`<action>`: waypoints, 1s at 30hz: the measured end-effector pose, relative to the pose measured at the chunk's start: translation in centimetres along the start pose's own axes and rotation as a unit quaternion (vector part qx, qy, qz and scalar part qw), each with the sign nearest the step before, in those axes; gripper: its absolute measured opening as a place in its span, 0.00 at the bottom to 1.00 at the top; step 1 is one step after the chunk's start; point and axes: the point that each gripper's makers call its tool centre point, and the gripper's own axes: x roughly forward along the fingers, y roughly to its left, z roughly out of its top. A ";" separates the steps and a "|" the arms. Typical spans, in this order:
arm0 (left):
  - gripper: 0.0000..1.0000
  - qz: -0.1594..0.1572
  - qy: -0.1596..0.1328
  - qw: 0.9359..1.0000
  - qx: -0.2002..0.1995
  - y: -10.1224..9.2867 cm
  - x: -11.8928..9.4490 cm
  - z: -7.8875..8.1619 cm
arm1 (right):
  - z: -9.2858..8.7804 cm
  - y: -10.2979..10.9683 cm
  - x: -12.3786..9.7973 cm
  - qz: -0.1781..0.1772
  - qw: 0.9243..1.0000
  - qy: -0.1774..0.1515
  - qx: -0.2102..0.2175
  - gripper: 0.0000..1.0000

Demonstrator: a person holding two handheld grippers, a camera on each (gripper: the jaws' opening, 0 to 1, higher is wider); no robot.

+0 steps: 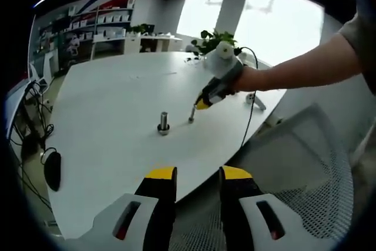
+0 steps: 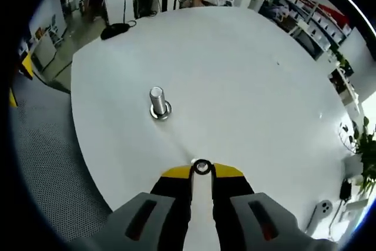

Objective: Place the washer onto the threaded stud by aligning its center hole with the stud, sliding it down to the base, and recovering from edge contact or off-axis alignment until the washer reaches the visible bottom stop.

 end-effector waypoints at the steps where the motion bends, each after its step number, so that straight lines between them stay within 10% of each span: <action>1: 0.27 0.000 0.000 1.000 0.000 0.0 0.0 0.0 | 0.0 0.0 0.1 0.001 1.000 0.001 0.002 0.13; 30: 0.27 0.004 0.005 1.000 -0.006 0.2 0.0 -0.2 | -1.9 0.4 4.1 0.036 0.998 0.058 -0.005 0.14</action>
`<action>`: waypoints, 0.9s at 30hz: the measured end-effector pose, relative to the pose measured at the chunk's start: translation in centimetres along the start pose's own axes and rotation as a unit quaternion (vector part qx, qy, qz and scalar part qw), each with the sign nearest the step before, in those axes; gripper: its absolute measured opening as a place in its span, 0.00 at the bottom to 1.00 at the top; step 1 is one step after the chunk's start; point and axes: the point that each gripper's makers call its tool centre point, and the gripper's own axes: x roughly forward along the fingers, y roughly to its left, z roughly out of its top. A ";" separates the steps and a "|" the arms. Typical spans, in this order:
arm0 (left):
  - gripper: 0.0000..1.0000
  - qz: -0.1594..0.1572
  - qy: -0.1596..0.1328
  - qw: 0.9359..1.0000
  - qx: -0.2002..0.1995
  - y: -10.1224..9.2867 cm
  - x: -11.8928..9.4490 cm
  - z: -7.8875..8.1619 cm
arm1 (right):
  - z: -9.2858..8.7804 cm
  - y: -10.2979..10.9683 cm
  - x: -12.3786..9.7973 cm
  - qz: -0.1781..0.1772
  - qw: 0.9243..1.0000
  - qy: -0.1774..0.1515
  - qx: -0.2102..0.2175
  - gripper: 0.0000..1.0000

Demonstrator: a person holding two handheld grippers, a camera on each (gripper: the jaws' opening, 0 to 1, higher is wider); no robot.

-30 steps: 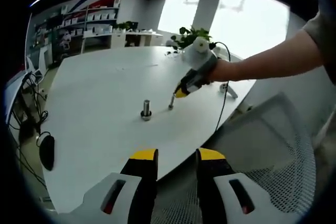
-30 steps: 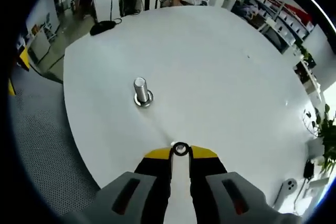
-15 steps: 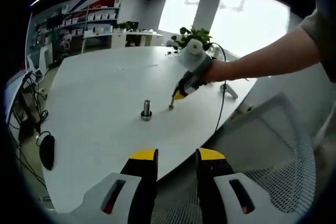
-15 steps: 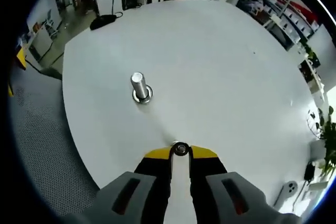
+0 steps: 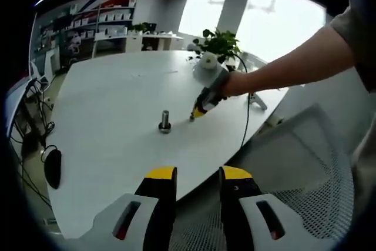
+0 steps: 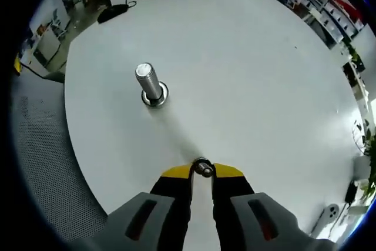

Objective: Place the washer onto the threaded stud by aligning its center hole with the stud, sliding it down to the base, and recovering from edge contact or off-axis alignment until the washer reaches the visible bottom stop.

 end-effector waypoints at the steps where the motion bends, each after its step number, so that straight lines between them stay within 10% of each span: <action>1: 0.27 0.000 0.000 1.000 0.000 0.0 0.0 0.0 | -0.1 0.0 0.1 0.001 1.000 0.001 0.002 0.14; 27: 0.27 0.002 0.007 1.000 -0.002 0.1 0.1 -0.2 | -1.6 0.6 -2.1 -0.006 0.998 -0.047 0.035 0.21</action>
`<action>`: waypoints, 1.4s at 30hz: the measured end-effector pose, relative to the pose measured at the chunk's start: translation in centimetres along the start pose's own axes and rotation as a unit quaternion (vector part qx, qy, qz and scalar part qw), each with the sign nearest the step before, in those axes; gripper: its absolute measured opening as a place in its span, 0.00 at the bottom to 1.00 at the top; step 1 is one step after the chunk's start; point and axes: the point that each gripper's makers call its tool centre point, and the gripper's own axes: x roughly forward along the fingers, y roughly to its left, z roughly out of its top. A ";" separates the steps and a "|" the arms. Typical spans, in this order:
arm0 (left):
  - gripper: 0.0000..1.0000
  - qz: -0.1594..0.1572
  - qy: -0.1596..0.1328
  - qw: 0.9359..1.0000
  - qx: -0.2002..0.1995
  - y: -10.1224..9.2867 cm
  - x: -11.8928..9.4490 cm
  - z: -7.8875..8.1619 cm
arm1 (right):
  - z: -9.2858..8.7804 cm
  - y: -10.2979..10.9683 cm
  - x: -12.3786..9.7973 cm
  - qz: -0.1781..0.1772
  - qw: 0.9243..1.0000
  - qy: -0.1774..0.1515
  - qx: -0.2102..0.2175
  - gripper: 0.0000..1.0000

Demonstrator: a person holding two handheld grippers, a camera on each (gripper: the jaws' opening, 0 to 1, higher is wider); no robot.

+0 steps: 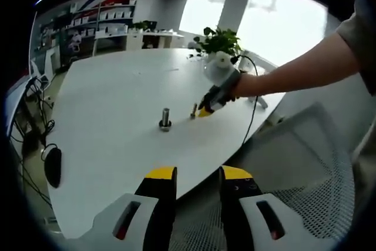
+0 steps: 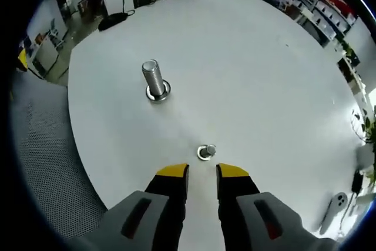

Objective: Place the washer onto the threaded stud by aligning its center hole with the stud, sliding it down to the base, and recovering from edge contact or off-axis alignment until the washer reaches the visible bottom stop.

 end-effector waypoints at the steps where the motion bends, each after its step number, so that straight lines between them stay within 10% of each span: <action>1: 0.27 0.002 -0.001 1.000 0.001 0.1 0.0 0.0 | 0.0 0.1 -0.4 0.000 1.000 -0.006 0.005 0.21; 21: 0.27 0.005 -0.006 1.000 -0.002 0.2 -0.1 0.2 | -2.6 -0.1 -11.8 -0.045 0.983 -0.152 0.095 0.26; 42: 0.27 0.016 -0.046 0.999 0.006 0.5 -0.7 1.7 | -4.2 3.3 -18.2 -0.062 0.955 -0.236 0.166 0.29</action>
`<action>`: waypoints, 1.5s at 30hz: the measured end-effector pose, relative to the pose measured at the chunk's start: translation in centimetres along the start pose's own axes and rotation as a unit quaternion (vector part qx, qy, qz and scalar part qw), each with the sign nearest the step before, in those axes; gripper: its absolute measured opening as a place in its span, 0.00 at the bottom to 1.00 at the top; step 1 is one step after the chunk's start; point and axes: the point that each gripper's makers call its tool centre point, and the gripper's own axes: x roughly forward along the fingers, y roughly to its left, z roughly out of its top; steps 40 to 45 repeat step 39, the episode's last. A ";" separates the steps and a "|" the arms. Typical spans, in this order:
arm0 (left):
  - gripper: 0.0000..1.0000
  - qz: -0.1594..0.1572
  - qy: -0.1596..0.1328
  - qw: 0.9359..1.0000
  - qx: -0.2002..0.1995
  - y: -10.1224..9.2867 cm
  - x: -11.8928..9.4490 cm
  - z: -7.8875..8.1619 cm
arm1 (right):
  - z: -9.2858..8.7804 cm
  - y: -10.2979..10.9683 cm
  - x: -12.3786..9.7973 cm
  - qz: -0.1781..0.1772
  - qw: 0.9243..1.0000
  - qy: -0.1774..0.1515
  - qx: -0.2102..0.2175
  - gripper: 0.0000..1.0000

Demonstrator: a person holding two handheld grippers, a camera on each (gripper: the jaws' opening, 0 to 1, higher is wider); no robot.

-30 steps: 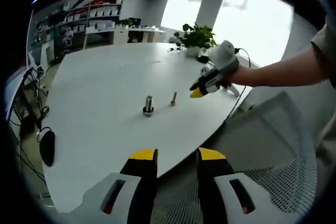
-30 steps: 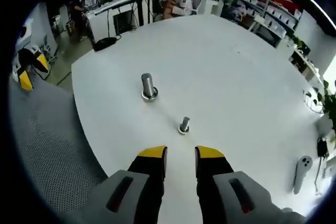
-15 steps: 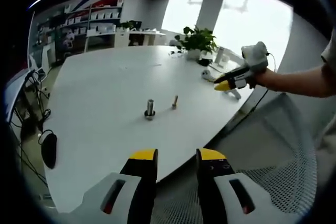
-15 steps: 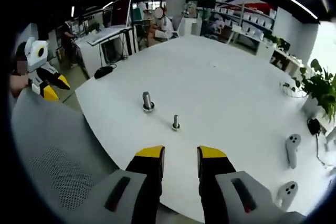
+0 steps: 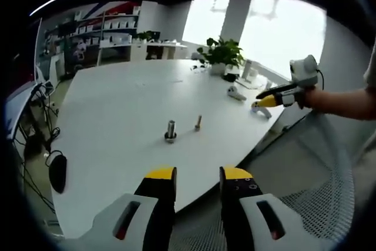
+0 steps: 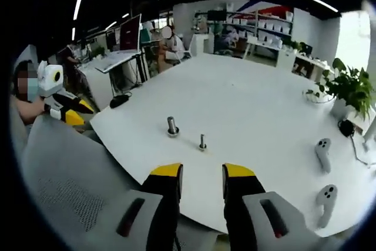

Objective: Place the washer onto the threaded stud by aligning its center hole with the stud, sliding it down to the base, and recovering from edge contact or off-axis alignment until the washer reaches the visible bottom stop.

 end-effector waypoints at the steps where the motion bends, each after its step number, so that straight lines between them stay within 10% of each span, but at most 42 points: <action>1: 0.27 0.000 -0.005 1.000 0.002 0.0 -0.1 0.2 | 0.0 0.1 -0.1 -0.002 1.000 -0.001 0.000 0.29; 45: 0.25 -0.008 -0.024 1.000 0.016 -0.5 0.0 1.0 | -1.1 -0.4 0.0 -0.012 1.000 -0.014 0.013 0.33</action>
